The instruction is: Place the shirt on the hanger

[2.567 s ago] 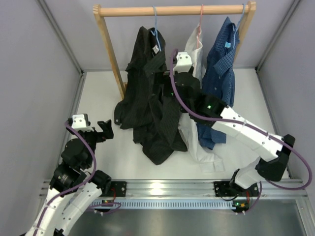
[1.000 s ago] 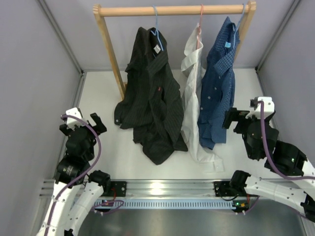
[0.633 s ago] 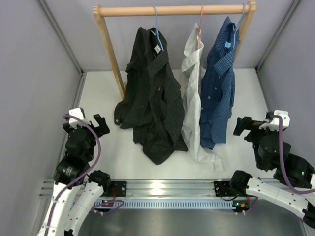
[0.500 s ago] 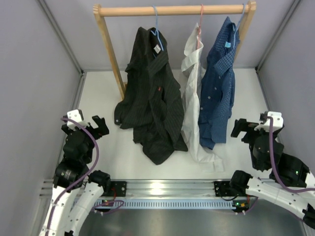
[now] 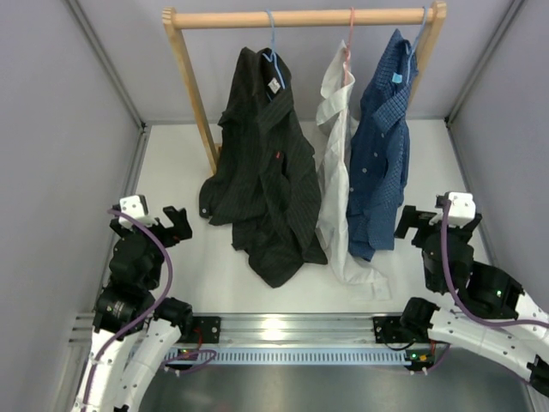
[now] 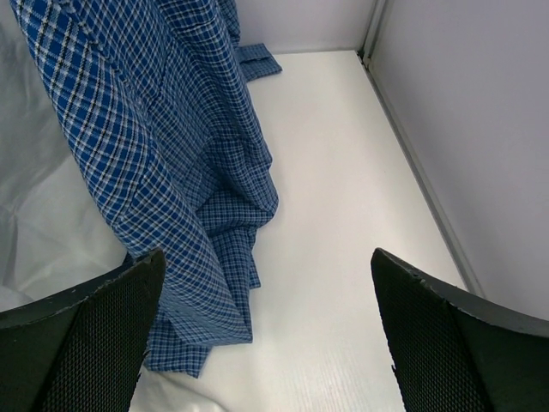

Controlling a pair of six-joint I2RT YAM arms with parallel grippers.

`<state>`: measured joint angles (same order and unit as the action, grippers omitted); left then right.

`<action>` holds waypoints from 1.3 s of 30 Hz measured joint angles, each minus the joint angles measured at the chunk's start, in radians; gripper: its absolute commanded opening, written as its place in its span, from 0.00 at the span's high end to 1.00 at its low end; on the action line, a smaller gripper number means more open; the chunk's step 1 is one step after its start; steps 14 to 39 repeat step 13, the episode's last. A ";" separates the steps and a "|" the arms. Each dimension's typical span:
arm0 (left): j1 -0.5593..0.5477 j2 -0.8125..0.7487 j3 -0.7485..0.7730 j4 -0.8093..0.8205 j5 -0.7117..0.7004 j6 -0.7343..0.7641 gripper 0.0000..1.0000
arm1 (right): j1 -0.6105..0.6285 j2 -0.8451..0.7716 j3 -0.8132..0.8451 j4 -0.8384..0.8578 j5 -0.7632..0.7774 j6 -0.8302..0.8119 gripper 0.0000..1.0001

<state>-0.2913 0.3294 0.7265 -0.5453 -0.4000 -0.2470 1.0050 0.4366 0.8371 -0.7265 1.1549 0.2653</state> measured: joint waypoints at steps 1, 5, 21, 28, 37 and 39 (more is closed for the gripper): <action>0.000 0.000 0.000 0.000 0.002 0.002 0.02 | 0.000 0.006 -0.005 0.002 0.001 0.000 0.01; 0.000 0.000 -0.001 0.000 0.004 0.005 0.02 | 0.000 0.032 -0.013 0.004 -0.001 0.000 0.01; 0.000 0.000 -0.001 0.001 0.012 0.006 0.02 | 0.000 0.055 -0.013 0.005 -0.001 0.001 0.00; 0.000 0.000 -0.001 0.001 0.012 0.006 0.02 | 0.000 0.055 -0.013 0.005 -0.001 0.001 0.00; 0.000 0.000 -0.001 0.001 0.012 0.006 0.02 | 0.000 0.055 -0.013 0.005 -0.001 0.001 0.00; 0.000 0.000 -0.001 0.001 0.012 0.006 0.02 | 0.000 0.055 -0.013 0.005 -0.001 0.001 0.00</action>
